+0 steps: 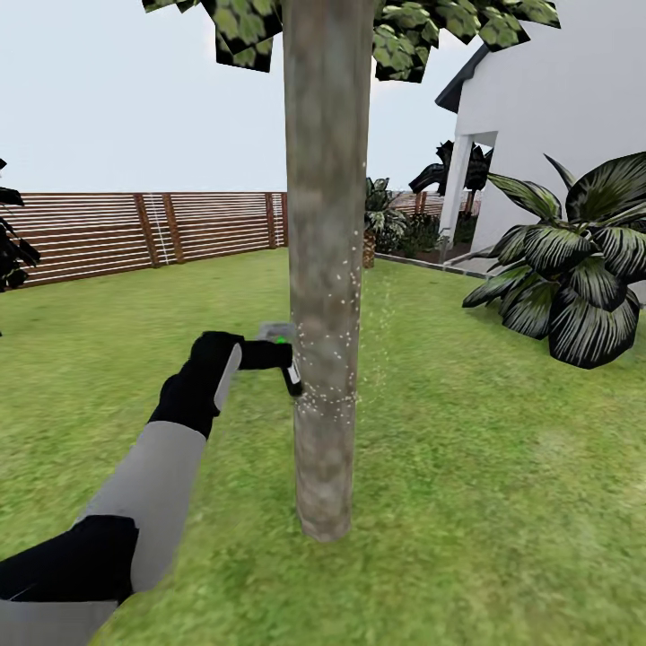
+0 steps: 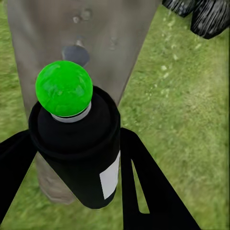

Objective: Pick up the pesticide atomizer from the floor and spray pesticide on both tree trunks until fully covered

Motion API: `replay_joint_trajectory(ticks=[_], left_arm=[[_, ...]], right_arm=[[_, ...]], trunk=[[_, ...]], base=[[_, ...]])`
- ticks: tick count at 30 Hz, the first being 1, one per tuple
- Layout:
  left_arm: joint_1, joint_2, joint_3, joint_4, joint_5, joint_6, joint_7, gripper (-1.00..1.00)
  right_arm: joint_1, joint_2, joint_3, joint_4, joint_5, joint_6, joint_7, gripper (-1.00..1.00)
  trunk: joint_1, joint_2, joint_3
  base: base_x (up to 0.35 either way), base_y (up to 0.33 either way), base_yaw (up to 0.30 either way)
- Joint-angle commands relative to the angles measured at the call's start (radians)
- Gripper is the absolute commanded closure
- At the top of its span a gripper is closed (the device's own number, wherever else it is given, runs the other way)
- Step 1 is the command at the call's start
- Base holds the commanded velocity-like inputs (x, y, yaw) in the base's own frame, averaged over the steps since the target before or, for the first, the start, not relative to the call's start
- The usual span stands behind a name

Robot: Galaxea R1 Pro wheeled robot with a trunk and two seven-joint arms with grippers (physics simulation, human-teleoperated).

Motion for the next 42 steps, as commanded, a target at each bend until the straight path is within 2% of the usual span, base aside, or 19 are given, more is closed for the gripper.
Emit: replay_joint_trajectory(ticks=[1,4,7,10,13,16,22,26,32,34,36,38,42], left_arm=[[-0.041,0.0,-0.001,0.039,0.0,0.001,0.002,1.0],[-0.097,0.001,-0.001,0.072,0.002,0.009,0.001,1.0],[-0.189,0.002,0.0,0.084,0.003,0.09,0.001,1.0],[-0.249,0.004,0.001,0.097,0.003,0.109,0.0,1.0],[-0.354,0.004,0.001,0.2,0.003,0.115,0.0,1.0],[-0.442,0.004,0.001,0.268,0.003,0.116,0.0,1.0],[-0.545,0.004,0.002,0.301,0.003,0.119,0.0,1.0],[-0.648,0.004,0.002,0.431,0.003,0.12,-0.001,1.0],[-0.743,0.004,0.002,0.5,0.008,0.121,-0.002,1.0],[-0.757,0.004,0.002,0.502,0.047,0.121,-0.002,1.0],[-0.765,0.004,0.002,0.5,0.124,0.121,-0.003,1.0],[-0.768,0.003,0.002,0.498,0.17,0.121,-0.003,1.0],[-0.77,0.0,0.002,0.497,0.192,0.122,-0.005,1.0]], right_arm=[[0.0,0.0,0.0,0.0,0.0,0.0,0.0,-1.0],[0.0,0.0,0.0,0.0,0.0,0.0,0.0,-1.0],[0.0,0.0,0.0,0.0,0.0,0.0,0.0,-1.0],[0.0,0.0,0.0,0.0,0.0,0.0,0.0,-1.0],[0.0,0.0,0.0,0.0,0.0,0.0,0.0,-1.0],[0.0,0.0,0.0,0.0,0.0,0.0,0.0,-1.0],[0.0,0.0,0.001,0.0,0.0,0.0,0.0,-1.0],[0.0,0.0,0.001,0.0,0.0,0.0,0.0,-1.0],[0.0,0.0,0.001,0.0,0.0,0.0,0.0,-1.0],[0.0,0.0,0.001,0.0,0.0,0.0,0.0,-1.0],[0.0,0.0,0.001,0.0,0.0,0.0,0.0,-1.0],[0.0,0.0,0.001,0.0,0.0,0.0,0.0,-1.0],[0.0,0.0,0.001,0.0,0.0,0.0,0.0,-1.0]], trunk=[[0.0,0.0,0.0],[0.0,0.0,0.0],[0.0,0.0,0.0],[0.0,0.0,0.0],[0.0,0.0,0.0],[0.0,0.0,0.0],[0.0,0.0,0.0],[0.0,0.0,0.0],[0.0,0.0,0.0],[0.0,0.0,0.0],[0.0,0.0,0.0],[0.0,0.0,0.0],[0.0,0.0,0.0]], base=[[0.0,0.0,0.0],[0.0,0.0,0.0],[0.0,0.0,0.0],[0.0,0.0,0.0],[0.0,0.0,0.0],[0.0,0.0,0.0],[0.0,0.0,0.0],[0.0,0.0,0.0],[0.0,0.0,0.0],[0.0,0.0,0.0],[0.0,0.0,0.0],[0.0,0.0,0.0],[0.0,0.0,0.0]])
